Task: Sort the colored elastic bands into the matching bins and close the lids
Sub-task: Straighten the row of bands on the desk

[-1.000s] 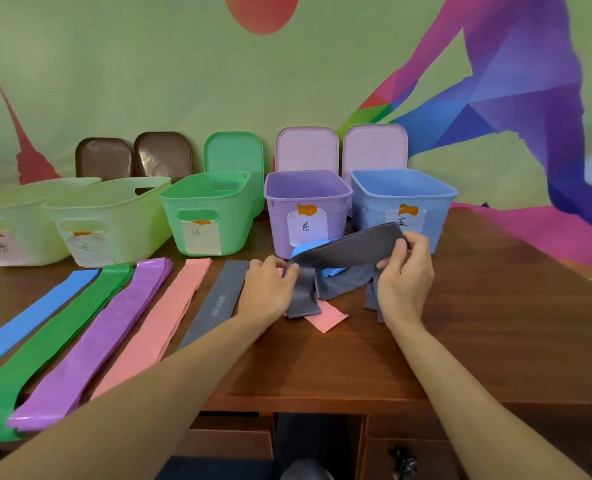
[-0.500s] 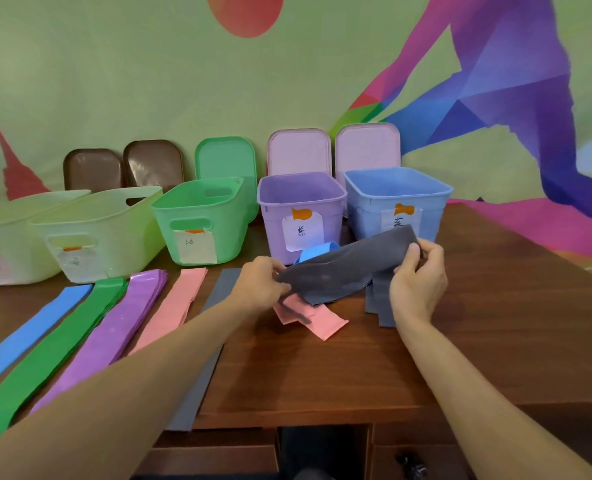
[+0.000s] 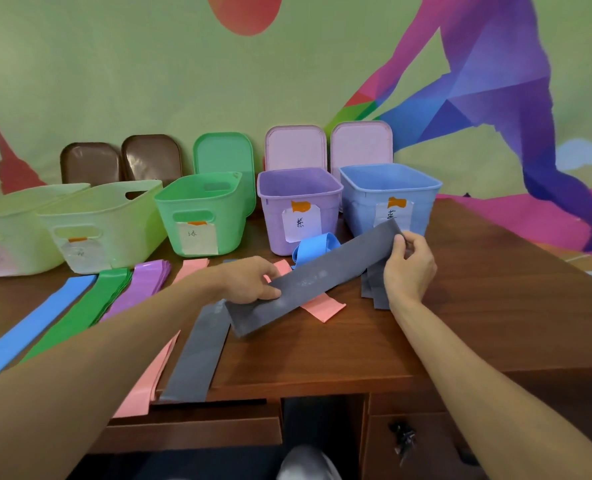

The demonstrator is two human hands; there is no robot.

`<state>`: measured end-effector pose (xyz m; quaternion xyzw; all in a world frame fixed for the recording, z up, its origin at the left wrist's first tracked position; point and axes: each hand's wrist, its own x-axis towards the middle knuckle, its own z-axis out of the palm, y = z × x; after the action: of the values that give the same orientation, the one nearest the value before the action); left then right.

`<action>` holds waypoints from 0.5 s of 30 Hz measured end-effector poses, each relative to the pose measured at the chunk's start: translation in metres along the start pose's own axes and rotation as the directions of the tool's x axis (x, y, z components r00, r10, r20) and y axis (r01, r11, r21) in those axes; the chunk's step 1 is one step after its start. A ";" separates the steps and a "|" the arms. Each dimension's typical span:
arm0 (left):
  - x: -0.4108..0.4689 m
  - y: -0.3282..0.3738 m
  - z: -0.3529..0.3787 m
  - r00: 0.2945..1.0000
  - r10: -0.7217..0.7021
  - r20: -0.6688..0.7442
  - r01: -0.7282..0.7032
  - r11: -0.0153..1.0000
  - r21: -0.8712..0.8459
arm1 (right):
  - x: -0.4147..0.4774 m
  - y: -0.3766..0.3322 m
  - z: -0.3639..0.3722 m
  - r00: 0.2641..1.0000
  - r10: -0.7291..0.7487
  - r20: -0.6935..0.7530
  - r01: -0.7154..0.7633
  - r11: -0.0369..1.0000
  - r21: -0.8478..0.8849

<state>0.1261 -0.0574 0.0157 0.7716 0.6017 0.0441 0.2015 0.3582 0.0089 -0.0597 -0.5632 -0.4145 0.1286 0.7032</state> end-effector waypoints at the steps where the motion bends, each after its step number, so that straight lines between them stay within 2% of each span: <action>1: -0.003 0.000 0.003 1.000 -0.004 -0.020 0.005 0.999 0.033 | -0.001 -0.002 0.000 1.000 -0.014 0.012 0.014 1.000 -0.007; 3: -0.009 -0.002 0.009 0.999 -0.028 -0.042 0.032 0.995 0.093 | -0.003 -0.005 -0.002 0.999 -0.028 0.040 0.029 0.999 -0.034; 5: -0.016 -0.007 0.013 0.997 -0.058 -0.045 0.061 0.995 0.079 | -0.002 -0.009 -0.004 0.998 -0.019 0.062 0.023 0.997 -0.075; 8: -0.031 -0.017 0.016 0.994 -0.092 -0.052 0.084 0.987 -0.138 | -0.003 -0.017 -0.004 0.993 -0.011 0.116 0.029 0.988 -0.152; 11: -0.051 -0.024 0.017 0.994 -0.106 -0.038 0.085 0.929 -0.360 | -0.005 -0.028 0.004 0.979 -0.061 0.196 0.100 0.976 -0.195; 15: -0.080 -0.030 0.018 0.992 -0.126 0.002 0.109 0.852 -0.512 | -0.012 -0.041 0.018 0.934 -0.144 0.326 0.245 0.924 -0.294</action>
<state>0.0827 -0.1322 0.0024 0.6515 0.6175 0.2022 0.3916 0.3255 -0.0004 -0.0279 -0.6022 -0.5860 0.0697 0.5377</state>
